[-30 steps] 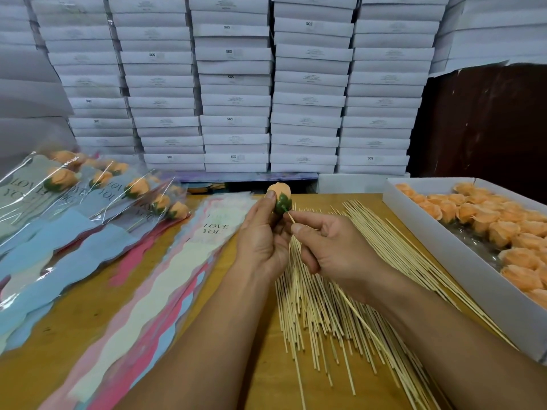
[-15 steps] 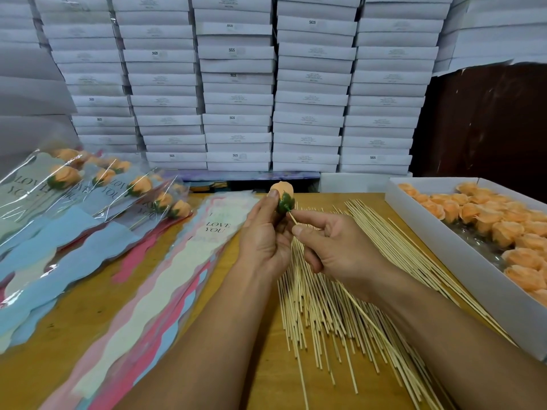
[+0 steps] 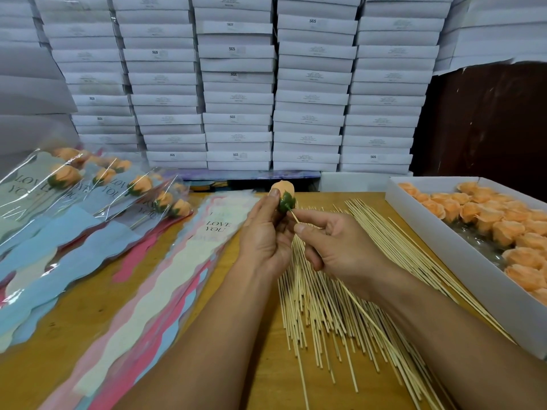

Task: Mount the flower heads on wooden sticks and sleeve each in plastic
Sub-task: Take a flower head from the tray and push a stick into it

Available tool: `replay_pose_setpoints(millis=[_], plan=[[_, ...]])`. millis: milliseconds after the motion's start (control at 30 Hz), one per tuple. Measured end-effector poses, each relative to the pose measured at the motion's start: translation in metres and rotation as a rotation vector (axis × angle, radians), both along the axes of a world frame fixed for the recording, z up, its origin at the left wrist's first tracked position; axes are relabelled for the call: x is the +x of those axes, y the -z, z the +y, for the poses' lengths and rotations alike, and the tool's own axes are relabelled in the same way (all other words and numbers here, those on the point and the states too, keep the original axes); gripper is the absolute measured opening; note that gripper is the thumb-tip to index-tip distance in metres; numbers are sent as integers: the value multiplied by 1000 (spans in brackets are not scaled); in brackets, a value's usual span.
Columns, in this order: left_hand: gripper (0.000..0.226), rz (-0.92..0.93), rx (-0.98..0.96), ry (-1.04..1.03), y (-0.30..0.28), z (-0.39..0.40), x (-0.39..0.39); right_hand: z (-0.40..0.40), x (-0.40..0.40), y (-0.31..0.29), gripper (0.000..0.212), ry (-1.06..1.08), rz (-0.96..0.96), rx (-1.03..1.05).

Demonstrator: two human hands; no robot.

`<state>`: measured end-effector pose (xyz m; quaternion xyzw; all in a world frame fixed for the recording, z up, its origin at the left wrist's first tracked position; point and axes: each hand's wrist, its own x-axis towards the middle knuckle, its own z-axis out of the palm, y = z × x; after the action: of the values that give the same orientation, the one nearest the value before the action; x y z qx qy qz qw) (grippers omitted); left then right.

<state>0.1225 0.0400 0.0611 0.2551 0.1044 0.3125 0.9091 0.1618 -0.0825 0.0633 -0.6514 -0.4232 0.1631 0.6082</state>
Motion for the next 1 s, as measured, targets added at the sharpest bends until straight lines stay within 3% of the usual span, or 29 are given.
replay_pose_setpoints(millis=[133,367,633,767,867,1000], plan=[[44,9,34,-17,1,0,-1,-1,1,0,33,11,13,-2],[9,91,222,-118,1,-3,0,-2,2,0,24,33,28,-3],[14,174,298,-188,4,-4,3,2,6,5,20,50,-21,-44],[34,222,243,-173,7,-6,6,1,8,5,21,63,9,-45],[49,428,245,-129,5,-7,8,-1,10,2,20,99,52,-22],[20,837,718,-149,-4,2,9,-3,15,-1,19,166,102,-10]])
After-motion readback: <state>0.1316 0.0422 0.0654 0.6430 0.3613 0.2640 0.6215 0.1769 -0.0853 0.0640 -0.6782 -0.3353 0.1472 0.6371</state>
